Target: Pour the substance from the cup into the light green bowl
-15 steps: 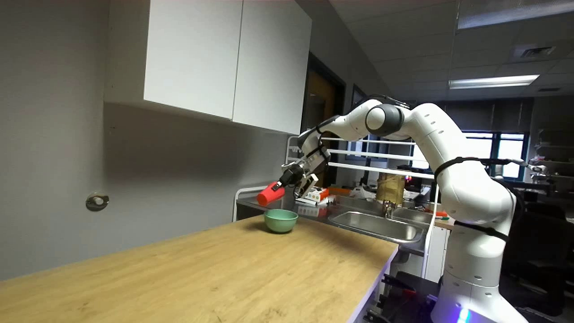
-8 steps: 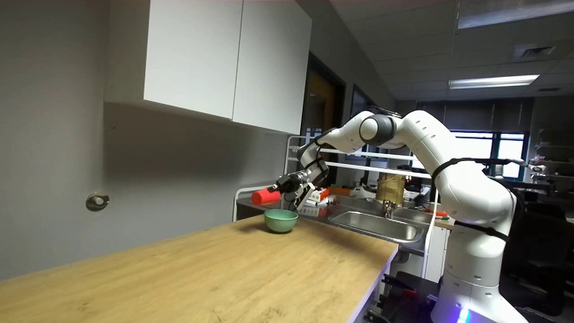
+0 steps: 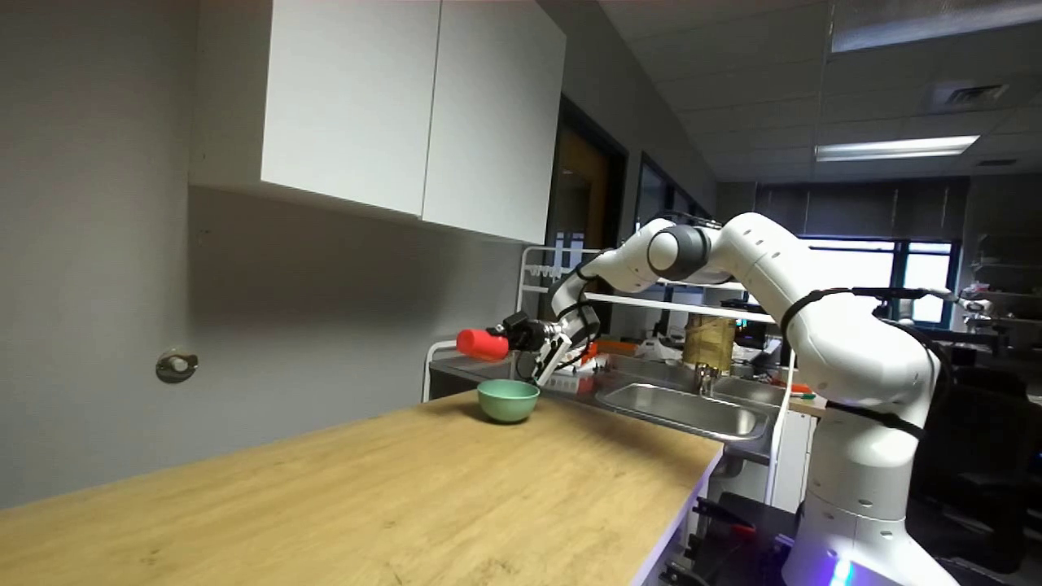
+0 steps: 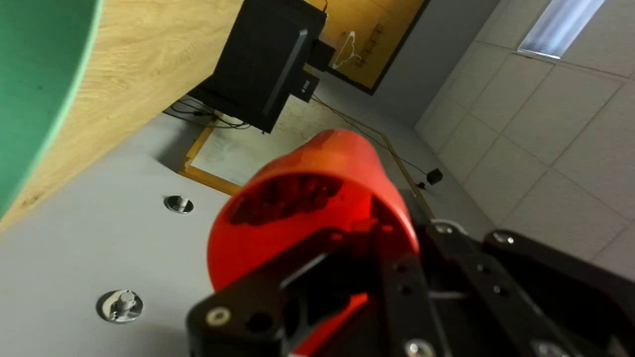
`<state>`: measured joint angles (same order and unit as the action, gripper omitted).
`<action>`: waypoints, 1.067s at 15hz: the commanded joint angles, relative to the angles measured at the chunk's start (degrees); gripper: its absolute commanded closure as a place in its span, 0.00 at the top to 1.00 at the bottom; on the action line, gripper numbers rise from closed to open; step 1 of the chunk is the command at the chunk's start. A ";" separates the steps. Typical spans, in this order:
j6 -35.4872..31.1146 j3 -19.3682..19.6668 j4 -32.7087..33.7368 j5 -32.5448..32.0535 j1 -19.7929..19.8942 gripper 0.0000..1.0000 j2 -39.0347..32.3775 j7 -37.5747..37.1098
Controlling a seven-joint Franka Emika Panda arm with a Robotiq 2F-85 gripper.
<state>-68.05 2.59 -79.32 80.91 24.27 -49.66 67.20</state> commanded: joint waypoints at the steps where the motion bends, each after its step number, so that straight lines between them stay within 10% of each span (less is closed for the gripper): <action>1: 3.51 -0.06 4.25 4.33 0.50 0.03 -2.16 -4.38; 16: 6.58 0.72 7.81 12.00 0.21 0.03 -5.37 -8.11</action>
<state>-62.80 2.73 -74.57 91.68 24.72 -53.52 61.58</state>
